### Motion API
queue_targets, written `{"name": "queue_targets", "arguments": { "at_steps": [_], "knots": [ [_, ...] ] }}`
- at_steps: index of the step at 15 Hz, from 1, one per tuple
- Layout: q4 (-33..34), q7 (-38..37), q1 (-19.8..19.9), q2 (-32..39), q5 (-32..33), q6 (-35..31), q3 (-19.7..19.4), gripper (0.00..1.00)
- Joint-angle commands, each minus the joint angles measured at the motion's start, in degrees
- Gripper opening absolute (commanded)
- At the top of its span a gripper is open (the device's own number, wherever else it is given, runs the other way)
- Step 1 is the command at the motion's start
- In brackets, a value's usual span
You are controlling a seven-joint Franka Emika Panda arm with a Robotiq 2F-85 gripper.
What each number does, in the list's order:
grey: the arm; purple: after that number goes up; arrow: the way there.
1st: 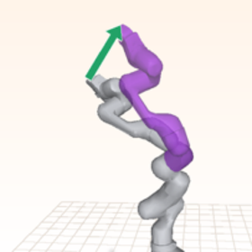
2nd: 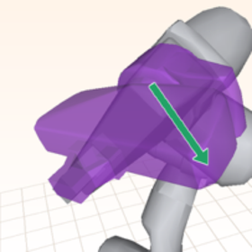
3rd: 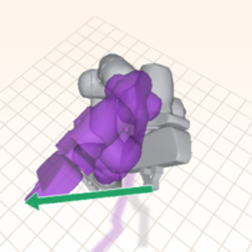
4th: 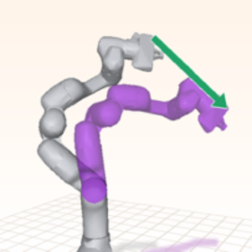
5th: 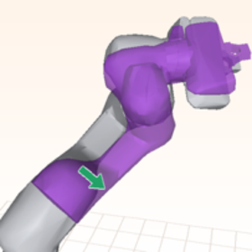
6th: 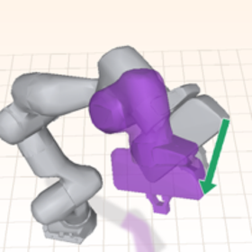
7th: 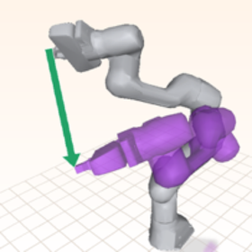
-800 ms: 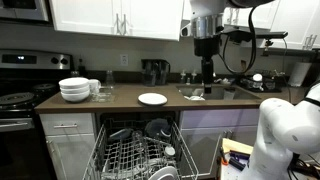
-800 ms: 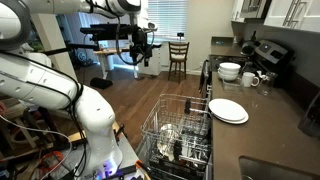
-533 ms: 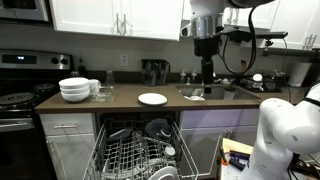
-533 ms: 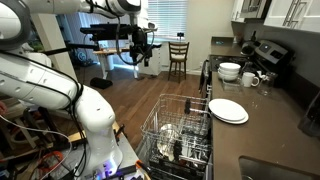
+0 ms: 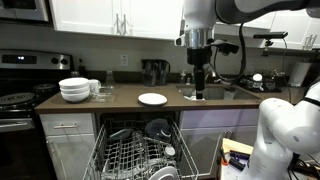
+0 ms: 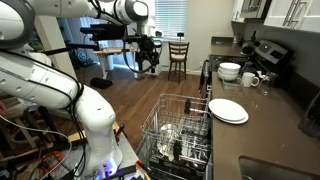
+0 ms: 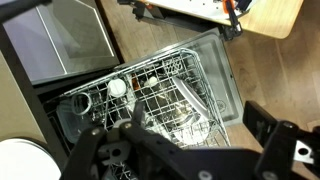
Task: Take the plate from the dishwasher and put it on the stack of white plates on the countertop
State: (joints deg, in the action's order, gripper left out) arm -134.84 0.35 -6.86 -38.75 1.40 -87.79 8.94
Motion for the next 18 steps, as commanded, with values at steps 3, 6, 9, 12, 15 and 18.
{"name": "queue_targets", "arguments": {
  "at_steps": [3, 6, 9, 12, 15, 18],
  "knots": [
    [-4.6, 8.6, -3.5, 6.2, -0.8, -13.3, -2.6, 1.0],
    [-6.7, 13.2, -5.6, 10.5, -1.7, -21.1, -3.3, 1.0],
    [-7.6, 16.9, -7.0, 15.7, -3.7, -25.4, -4.0, 1.0],
    [-7.9, 14.7, -6.1, 15.1, -2.4, -24.6, -2.9, 1.0],
    [-7.9, 15.1, -6.3, 15.8, -2.5, -24.8, -3.1, 1.0],
    [-9.8, 16.9, -5.8, 18.8, -1.7, -30.9, -3.9, 1.0]
  ]
}}
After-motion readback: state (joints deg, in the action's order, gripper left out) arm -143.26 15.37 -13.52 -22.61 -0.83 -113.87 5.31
